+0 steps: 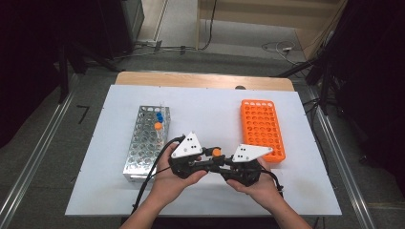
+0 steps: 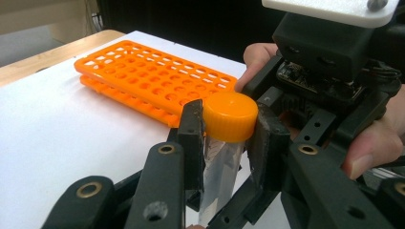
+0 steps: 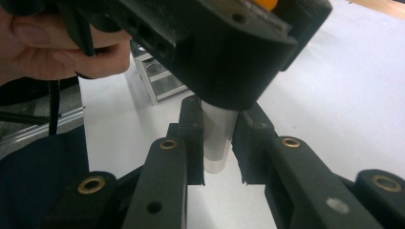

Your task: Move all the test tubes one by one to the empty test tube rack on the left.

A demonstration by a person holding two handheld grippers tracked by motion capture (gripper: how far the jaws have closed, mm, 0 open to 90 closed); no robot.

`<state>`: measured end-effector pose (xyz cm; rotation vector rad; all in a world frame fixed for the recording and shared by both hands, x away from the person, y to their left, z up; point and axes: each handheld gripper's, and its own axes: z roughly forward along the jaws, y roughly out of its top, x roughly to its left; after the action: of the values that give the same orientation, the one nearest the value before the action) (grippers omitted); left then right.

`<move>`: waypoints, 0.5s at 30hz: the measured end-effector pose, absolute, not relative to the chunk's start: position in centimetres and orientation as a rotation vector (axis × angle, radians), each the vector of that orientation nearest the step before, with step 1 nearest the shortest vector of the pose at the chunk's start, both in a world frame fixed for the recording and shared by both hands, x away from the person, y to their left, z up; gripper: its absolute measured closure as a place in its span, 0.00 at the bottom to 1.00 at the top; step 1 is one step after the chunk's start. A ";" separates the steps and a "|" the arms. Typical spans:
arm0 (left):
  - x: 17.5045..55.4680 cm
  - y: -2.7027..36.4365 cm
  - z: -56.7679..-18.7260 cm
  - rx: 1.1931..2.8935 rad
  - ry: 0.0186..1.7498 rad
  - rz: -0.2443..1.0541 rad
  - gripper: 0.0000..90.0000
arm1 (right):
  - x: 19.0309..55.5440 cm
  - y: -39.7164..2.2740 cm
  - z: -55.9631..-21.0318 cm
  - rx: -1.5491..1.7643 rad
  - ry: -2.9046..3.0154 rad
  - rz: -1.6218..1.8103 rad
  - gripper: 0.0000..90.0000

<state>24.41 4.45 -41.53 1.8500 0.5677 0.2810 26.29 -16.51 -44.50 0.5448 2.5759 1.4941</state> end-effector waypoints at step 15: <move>24.9 9.4 -40.1 1.744 0.680 0.380 0.79 | 27.1 -20.4 -44.3 0.678 2.459 1.530 0.21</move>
<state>24.88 9.40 -40.09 1.7436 0.6800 0.3802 27.06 -20.38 -44.32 0.6781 2.4592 1.5305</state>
